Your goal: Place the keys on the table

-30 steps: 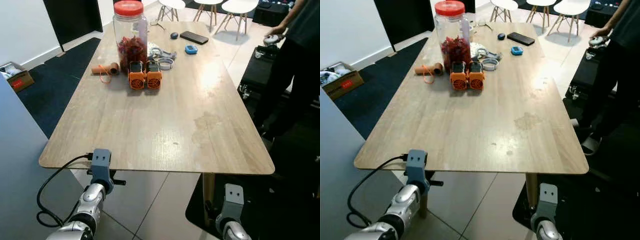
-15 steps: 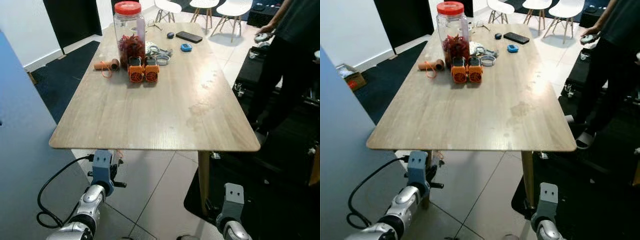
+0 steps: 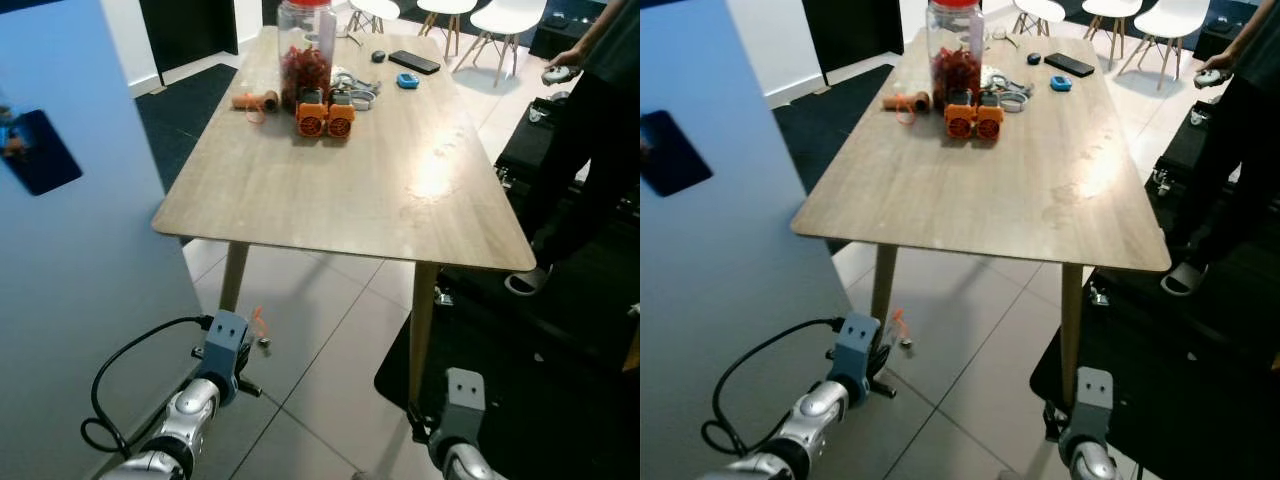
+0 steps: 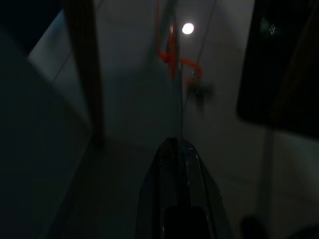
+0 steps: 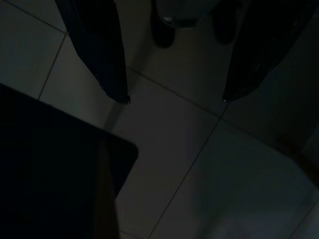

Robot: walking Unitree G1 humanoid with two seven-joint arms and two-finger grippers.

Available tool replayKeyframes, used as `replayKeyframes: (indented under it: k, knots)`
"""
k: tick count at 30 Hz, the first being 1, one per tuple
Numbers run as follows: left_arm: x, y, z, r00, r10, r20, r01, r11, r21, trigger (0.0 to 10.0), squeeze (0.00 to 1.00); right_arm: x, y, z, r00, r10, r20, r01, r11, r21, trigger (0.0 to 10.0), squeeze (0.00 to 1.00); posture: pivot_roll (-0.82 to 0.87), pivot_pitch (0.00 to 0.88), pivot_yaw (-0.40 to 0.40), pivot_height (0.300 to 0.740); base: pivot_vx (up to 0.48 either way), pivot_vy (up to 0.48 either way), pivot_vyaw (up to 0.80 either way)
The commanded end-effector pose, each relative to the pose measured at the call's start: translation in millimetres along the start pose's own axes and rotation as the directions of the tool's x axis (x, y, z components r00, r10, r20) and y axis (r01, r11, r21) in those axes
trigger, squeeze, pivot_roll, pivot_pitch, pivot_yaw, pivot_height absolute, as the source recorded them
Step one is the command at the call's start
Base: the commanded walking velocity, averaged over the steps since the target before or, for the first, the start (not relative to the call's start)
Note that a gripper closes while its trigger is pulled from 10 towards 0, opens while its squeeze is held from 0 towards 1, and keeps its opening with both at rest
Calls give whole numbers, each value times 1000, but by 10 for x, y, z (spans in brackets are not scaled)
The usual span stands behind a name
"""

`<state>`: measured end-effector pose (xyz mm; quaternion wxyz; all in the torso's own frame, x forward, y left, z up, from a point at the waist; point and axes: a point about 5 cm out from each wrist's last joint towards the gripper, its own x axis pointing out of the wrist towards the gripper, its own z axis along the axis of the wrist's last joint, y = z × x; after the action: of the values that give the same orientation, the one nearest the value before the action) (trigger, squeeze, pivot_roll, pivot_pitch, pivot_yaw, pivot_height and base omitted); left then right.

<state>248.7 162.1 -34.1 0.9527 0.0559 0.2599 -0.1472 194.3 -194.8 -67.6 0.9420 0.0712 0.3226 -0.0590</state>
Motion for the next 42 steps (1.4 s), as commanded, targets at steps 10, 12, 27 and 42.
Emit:
replayKeyframes:
  k: [10, 12, 27, 42]
  knots:
    - [-143, 183, -207, 995, 84, -63, -84, 996, -7, 10000, 0, -119, -141, -278, 988, -75, -138, 59, 992, -114, 10000, 0, 29, 7, 4, 740, 0, 0, 0]
    - [-143, 189, -201, 995, 86, -56, -87, 996, -28, 10000, 0, -132, -161, -300, 986, -82, -148, 65, 991, -116, 10000, 0, 30, 9, 4, 740, 0, 0, 0]
    - [-125, 164, -169, 996, 76, -36, -77, 996, -42, 10000, 0, -152, -201, -347, 977, -109, -185, 80, 985, -154, 10000, 0, 33, 19, 0, 740, 0, 0, 0]
    - [-106, 141, -142, 998, 63, -28, -64, 997, -33, 10000, 0, -116, -169, -289, 981, -94, -169, 72, 988, -133, 10000, 0, 31, 25, 3, 740, 0, 0, 0]
